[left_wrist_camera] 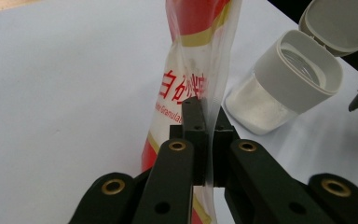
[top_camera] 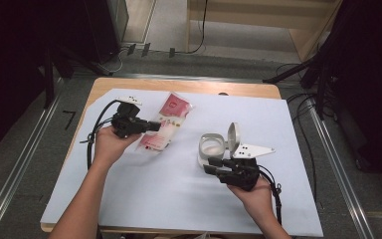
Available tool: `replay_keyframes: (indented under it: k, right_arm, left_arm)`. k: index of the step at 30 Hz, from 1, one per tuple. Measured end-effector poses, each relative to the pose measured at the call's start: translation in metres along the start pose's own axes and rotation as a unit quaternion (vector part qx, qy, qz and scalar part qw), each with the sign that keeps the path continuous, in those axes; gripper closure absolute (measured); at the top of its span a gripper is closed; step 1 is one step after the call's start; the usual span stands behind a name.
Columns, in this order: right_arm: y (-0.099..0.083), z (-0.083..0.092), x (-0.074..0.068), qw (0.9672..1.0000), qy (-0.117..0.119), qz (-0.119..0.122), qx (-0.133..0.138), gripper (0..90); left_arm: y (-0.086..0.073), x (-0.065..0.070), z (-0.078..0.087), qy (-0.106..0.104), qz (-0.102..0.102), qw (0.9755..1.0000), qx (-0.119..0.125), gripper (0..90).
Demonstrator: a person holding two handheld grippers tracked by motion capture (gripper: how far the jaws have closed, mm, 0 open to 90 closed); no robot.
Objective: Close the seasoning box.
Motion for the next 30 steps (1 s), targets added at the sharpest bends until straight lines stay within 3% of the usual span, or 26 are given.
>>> replay_keyframes:
  k: [8,12,30]
  right_arm:
    - [-0.002,-0.003,-0.002,0.9999,0.004,0.004,-0.009,58.0]
    - [-0.004,-0.005,-0.003,0.9998,0.005,0.01,-0.018,56.4]
    - [-0.003,-0.003,0.002,0.9996,-0.011,0.017,-0.021,55.9]
  left_arm:
    - [-0.014,0.005,0.013,-0.004,-0.011,0.9999,-0.003,90.0]
    - [-0.02,0.006,0.016,-0.005,-0.006,1.0,-0.001,90.0]
    - [-0.052,0.002,0.036,-0.012,-0.013,0.9998,0.004,86.9]
Point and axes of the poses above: each handheld gripper's, and its own axes: z roughly backward along the jaws, y roughly out of its top, x roughly to its right, the point moved 8 cm from there along -z, roughly forward along the jaws, and after that the axes turned 10 degrees about -z, right-handed, at the moved point
